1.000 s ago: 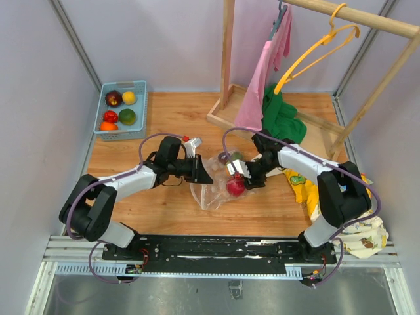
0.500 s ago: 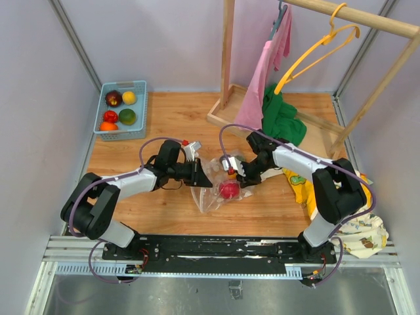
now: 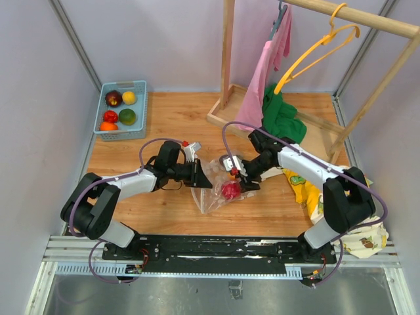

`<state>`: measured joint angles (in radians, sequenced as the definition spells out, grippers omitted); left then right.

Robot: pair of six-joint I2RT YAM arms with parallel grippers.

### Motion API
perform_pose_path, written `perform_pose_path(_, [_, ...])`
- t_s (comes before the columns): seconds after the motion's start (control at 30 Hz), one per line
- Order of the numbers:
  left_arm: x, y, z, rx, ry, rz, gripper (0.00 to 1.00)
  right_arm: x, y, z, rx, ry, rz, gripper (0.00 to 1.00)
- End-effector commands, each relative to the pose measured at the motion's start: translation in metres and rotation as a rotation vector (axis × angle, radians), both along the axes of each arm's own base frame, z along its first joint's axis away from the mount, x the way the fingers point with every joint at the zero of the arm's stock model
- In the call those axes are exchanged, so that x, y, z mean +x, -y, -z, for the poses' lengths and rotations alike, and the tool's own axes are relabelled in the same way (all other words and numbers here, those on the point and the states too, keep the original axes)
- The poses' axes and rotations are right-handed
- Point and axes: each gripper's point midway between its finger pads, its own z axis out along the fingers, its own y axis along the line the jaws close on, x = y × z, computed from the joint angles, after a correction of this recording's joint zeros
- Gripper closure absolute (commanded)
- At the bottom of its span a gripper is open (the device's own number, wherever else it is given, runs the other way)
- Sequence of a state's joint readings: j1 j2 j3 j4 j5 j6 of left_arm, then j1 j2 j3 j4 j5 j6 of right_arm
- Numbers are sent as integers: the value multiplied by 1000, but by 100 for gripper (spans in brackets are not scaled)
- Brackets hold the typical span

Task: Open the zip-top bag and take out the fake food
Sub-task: Pick up the fake vegetable from the zipper food storage bag.

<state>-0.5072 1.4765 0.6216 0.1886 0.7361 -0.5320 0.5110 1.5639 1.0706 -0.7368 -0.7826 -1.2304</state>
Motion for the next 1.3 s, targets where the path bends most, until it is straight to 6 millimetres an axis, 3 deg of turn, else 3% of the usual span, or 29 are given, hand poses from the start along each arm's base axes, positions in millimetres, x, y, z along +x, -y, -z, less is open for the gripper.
perform_pose_path(0.0, [3, 5, -9, -37, 29, 19, 93, -1, -11, 14, -32, 12, 2, 41])
perform_pose_path(0.17, [2, 5, -9, -50, 25, 14, 93, 2, -17, 24, -53, 6, 24, 55])
perform_pose_path(0.37, [1, 5, -9, -57, 21, 14, 93, -1, -32, 37, -95, -18, 41, 97])
perform_pose_path(0.43, [2, 5, -8, -57, 21, 13, 92, 3, -37, 39, -95, -37, 80, 99])
perform_pose_path(0.6, [5, 4, -10, -47, 28, -12, 88, 10, -40, 33, -97, -56, 135, 99])
perform_pose_path(0.63, [6, 4, -11, -45, 33, -20, 84, 10, -40, 30, -90, -53, 131, 97])
perform_pose_path(0.83, [12, -7, -27, 0, 96, -88, 49, 6, -29, 5, -8, -46, 119, 65])
perform_pose_path(1.0, [11, -25, -37, 79, 163, -130, 32, -4, -26, -9, 25, -76, 84, 56])
perform_pose_path(1.2, [10, -63, -40, 235, 235, -248, 32, -14, -31, -21, 65, -118, 45, 45])
perform_pose_path(1.27, [14, -88, -38, 334, 249, -355, 40, -15, -34, -23, 73, -122, 40, 42])
